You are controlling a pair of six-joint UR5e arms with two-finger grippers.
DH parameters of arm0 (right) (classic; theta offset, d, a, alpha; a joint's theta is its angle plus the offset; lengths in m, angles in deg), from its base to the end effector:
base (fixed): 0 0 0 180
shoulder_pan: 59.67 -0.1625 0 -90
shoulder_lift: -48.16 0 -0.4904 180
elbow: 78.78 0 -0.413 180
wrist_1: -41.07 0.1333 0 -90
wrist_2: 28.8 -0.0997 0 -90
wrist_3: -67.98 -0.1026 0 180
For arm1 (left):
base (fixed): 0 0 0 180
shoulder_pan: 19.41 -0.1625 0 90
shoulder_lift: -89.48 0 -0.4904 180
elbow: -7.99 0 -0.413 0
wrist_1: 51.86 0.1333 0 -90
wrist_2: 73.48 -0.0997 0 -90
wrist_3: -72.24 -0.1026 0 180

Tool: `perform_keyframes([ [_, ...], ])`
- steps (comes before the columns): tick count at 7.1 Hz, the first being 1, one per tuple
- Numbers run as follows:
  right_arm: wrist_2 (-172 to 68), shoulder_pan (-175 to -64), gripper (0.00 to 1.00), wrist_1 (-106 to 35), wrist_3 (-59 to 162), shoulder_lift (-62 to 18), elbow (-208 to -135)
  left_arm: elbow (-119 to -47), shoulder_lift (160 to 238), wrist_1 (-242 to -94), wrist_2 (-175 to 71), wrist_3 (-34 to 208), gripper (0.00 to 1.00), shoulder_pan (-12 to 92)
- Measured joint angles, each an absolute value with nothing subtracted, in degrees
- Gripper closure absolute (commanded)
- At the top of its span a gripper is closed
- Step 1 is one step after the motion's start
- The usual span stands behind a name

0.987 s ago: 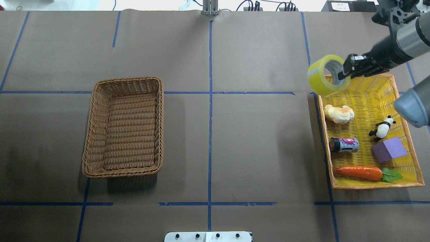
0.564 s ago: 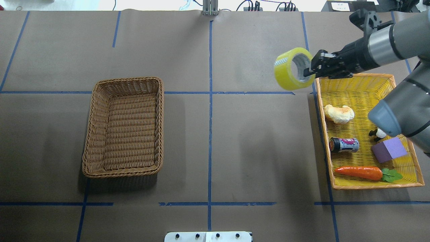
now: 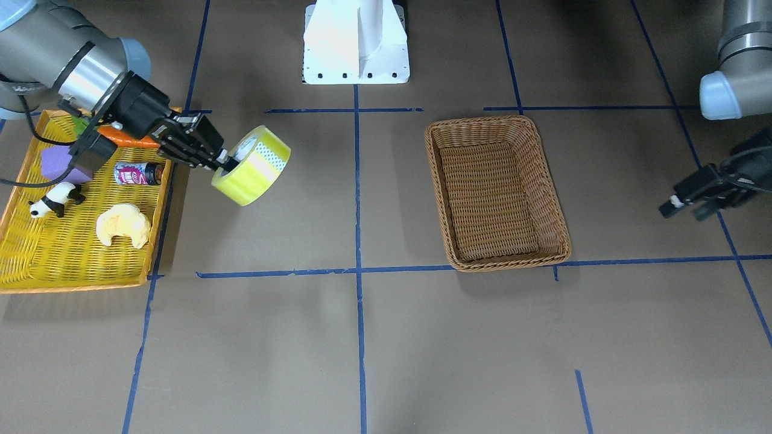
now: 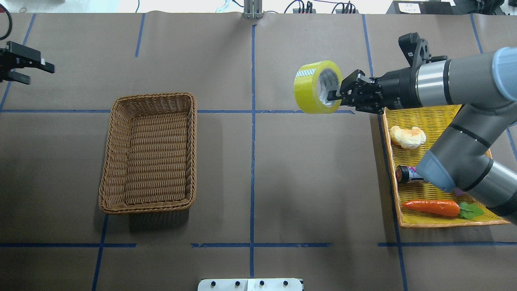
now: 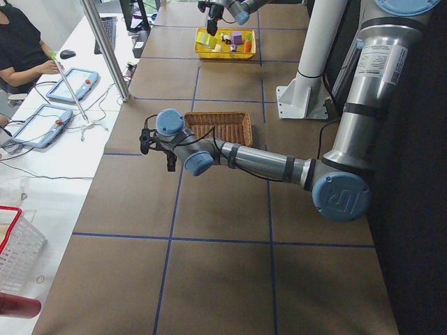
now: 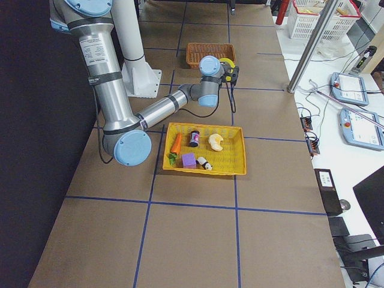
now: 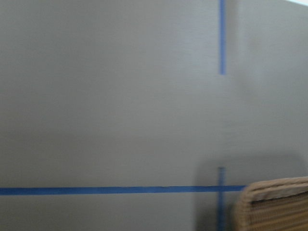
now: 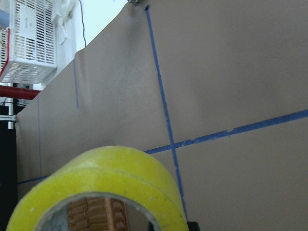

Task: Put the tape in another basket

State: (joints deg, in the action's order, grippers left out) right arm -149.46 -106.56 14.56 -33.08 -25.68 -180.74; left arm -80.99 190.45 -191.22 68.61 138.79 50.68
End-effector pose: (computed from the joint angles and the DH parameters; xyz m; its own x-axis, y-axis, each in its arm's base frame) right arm -0.3415 -0.4833 0.3367 -0.0725 0.1640 0.9838 -0.2708 0.9461 -0.1777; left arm 0.1569 -0.5869 0.5190 0.2974 -0.1031 -0.9492 0.2488 0.9682 -0.0272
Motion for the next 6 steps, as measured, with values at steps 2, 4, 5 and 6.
perform_keyframes([
  [2,-144.65,-102.59,0.98,22.50,-39.45,-25.72,-181.17,-81.77,190.47,-208.58,68.50,160.40,0.00,46.39],
  [4,-143.47,-99.68,0.98,29.63,-42.75,-25.70,-181.34,-86.36,190.49,-220.54,68.23,180.07,0.00,43.71],
  [5,-142.77,-98.14,0.98,32.56,-43.19,-25.67,-181.42,-89.88,190.52,-222.28,67.61,186.42,0.00,42.49],
  [6,-140.90,-96.01,0.98,35.20,-43.35,-25.57,-181.78,-93.69,190.54,-223.06,65.99,191.38,0.00,40.80],
])
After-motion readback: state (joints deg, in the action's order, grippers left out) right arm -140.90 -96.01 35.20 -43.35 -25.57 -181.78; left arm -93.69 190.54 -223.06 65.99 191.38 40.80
